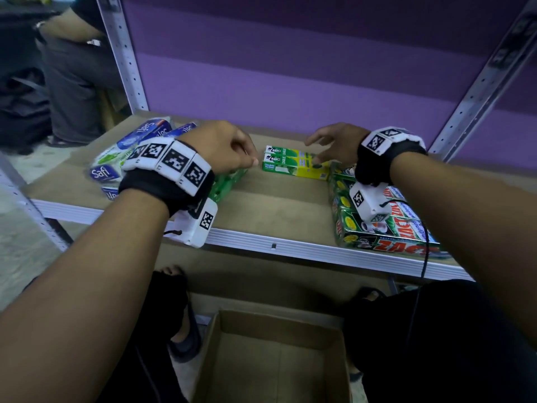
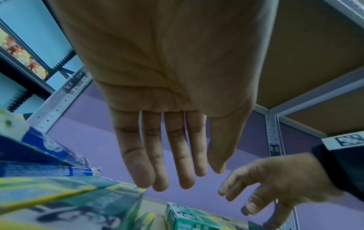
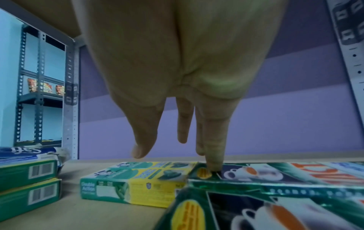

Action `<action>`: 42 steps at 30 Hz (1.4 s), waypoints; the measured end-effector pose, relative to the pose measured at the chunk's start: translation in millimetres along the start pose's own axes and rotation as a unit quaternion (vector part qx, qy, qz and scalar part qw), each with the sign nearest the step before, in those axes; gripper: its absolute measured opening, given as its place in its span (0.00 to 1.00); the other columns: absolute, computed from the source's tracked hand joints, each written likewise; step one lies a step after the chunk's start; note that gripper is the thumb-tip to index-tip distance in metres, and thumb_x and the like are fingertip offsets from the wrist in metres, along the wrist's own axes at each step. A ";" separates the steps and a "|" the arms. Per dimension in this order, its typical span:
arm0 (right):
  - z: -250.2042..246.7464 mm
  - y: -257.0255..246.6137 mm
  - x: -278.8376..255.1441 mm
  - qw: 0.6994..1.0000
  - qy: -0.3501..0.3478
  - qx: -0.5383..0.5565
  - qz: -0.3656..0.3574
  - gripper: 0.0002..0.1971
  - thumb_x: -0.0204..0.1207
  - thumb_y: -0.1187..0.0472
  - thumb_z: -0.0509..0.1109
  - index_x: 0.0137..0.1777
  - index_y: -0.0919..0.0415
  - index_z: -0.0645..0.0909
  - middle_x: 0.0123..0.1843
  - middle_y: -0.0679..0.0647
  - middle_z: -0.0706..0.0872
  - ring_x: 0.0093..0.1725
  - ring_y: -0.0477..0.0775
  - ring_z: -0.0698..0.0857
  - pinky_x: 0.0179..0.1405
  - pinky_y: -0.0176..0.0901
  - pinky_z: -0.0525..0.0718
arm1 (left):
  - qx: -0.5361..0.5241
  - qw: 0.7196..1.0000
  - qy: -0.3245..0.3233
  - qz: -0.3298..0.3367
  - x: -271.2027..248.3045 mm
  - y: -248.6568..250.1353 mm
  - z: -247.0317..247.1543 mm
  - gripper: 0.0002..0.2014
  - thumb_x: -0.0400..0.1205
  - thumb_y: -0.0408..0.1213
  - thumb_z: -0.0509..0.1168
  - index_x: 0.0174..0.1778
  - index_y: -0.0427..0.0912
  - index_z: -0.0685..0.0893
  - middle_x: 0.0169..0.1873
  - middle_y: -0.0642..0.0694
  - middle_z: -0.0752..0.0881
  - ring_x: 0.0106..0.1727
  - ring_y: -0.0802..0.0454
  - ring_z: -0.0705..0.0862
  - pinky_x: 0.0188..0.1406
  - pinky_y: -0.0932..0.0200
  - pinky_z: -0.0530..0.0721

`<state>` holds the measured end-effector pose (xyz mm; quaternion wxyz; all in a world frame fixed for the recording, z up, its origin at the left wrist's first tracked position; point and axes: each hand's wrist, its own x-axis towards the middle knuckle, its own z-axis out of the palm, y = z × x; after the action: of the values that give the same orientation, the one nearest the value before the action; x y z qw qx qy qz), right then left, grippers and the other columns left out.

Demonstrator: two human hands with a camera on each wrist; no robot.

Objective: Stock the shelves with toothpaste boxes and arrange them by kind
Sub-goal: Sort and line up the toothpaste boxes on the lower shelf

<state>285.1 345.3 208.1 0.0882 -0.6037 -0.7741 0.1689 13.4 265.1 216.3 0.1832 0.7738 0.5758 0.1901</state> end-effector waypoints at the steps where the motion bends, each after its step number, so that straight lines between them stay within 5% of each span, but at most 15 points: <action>1: 1.0 -1.3 -3.5 1.000 0.006 -0.010 -0.001 0.23 0.75 0.62 0.79 0.70 0.53 0.82 0.73 0.57 0.81 0.70 0.52 0.80 0.50 0.33 0.74 | 0.000 1.000 0.013 -0.001 -3.9 -1.7 -3.0 0.05 0.77 0.47 0.73 0.46 0.54 0.91 0.39 0.56 0.90 0.35 0.66 0.84 0.36 0.70 0.77; 6: 4.6 -20.2 -13.6 0.998 0.010 -0.066 -0.022 0.24 0.76 0.60 0.78 0.71 0.50 0.81 0.76 0.54 0.78 0.76 0.55 0.76 0.63 0.39 0.72 | 0.021 0.997 0.066 -0.031 -24.2 -16.6 -12.9 0.06 0.78 0.46 0.73 0.47 0.50 0.91 0.41 0.53 0.90 0.43 0.57 0.85 0.36 0.71 0.73; 9: 10.3 -42.4 -14.5 0.994 0.009 -0.098 -0.055 0.24 0.76 0.59 0.77 0.72 0.49 0.80 0.76 0.56 0.77 0.75 0.57 0.75 0.68 0.43 0.73 | 0.048 0.995 0.075 -0.046 -35.1 -23.8 -17.1 0.05 0.79 0.43 0.72 0.47 0.50 0.91 0.45 0.49 0.90 0.49 0.52 0.86 0.50 0.63 0.80; 14: 26.5 -82.3 -10.9 0.985 -0.006 -0.127 -0.113 0.24 0.78 0.58 0.74 0.74 0.48 0.78 0.72 0.59 0.77 0.68 0.60 0.78 0.63 0.42 0.73 | 0.056 0.990 0.085 -0.093 -46.9 -38.1 -16.6 0.09 0.80 0.38 0.70 0.54 0.50 0.90 0.50 0.50 0.90 0.53 0.52 0.85 0.53 0.65 0.75; 17: 38.1 -102.8 -8.3 0.981 -0.015 -0.131 -0.142 0.24 0.78 0.59 0.74 0.75 0.50 0.77 0.72 0.59 0.78 0.69 0.60 0.77 0.68 0.46 0.74 | 0.063 0.989 0.070 -0.111 -50.9 -45.1 -18.1 0.12 0.80 0.36 0.70 0.58 0.48 0.89 0.55 0.49 0.89 0.58 0.51 0.85 0.56 0.65 0.74; 26: 64.0 -131.3 3.2 0.974 -0.055 -0.122 -0.180 0.30 0.79 0.61 0.73 0.80 0.46 0.71 0.71 0.61 0.74 0.70 0.62 0.76 0.67 0.44 0.72 | 0.083 0.984 0.049 -0.146 -52.8 -54.0 -20.6 0.16 0.78 0.41 0.75 0.62 0.48 0.87 0.61 0.48 0.86 0.58 0.52 0.82 0.53 0.65 0.72; 32: 74.5 -134.8 0.6 0.971 -0.046 -0.126 -0.198 0.36 0.72 0.60 0.76 0.80 0.41 0.71 0.67 0.63 0.75 0.66 0.62 0.79 0.67 0.45 0.77 | 0.079 0.984 0.037 -0.153 -51.2 -55.9 -21.8 0.15 0.79 0.42 0.73 0.63 0.48 0.87 0.62 0.48 0.86 0.61 0.50 0.83 0.56 0.62 0.76; 37: 78.2 -136.3 -5.2 0.976 -0.036 -0.113 -0.185 0.37 0.62 0.53 0.84 0.72 0.41 0.73 0.60 0.55 0.72 0.58 0.60 0.81 0.60 0.47 0.81 | 0.086 0.983 0.033 -0.157 -50.4 -56.4 -20.2 0.15 0.79 0.43 0.74 0.61 0.49 0.87 0.60 0.47 0.85 0.56 0.51 0.82 0.54 0.60 0.77; 42: 80.8 -137.2 -15.2 0.977 -0.061 -0.088 -0.185 0.42 0.54 0.48 0.88 0.69 0.41 0.73 0.68 0.56 0.71 0.64 0.59 0.79 0.67 0.52 0.79 | 0.087 0.983 0.033 -0.155 -49.4 -57.2 -20.2 0.15 0.78 0.42 0.74 0.61 0.49 0.87 0.59 0.48 0.85 0.59 0.50 0.82 0.58 0.59 0.79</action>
<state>137.3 288.8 184.7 0.0173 -0.4441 -0.8881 0.1169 -56.9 234.4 200.8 0.1237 0.6813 0.7090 0.1336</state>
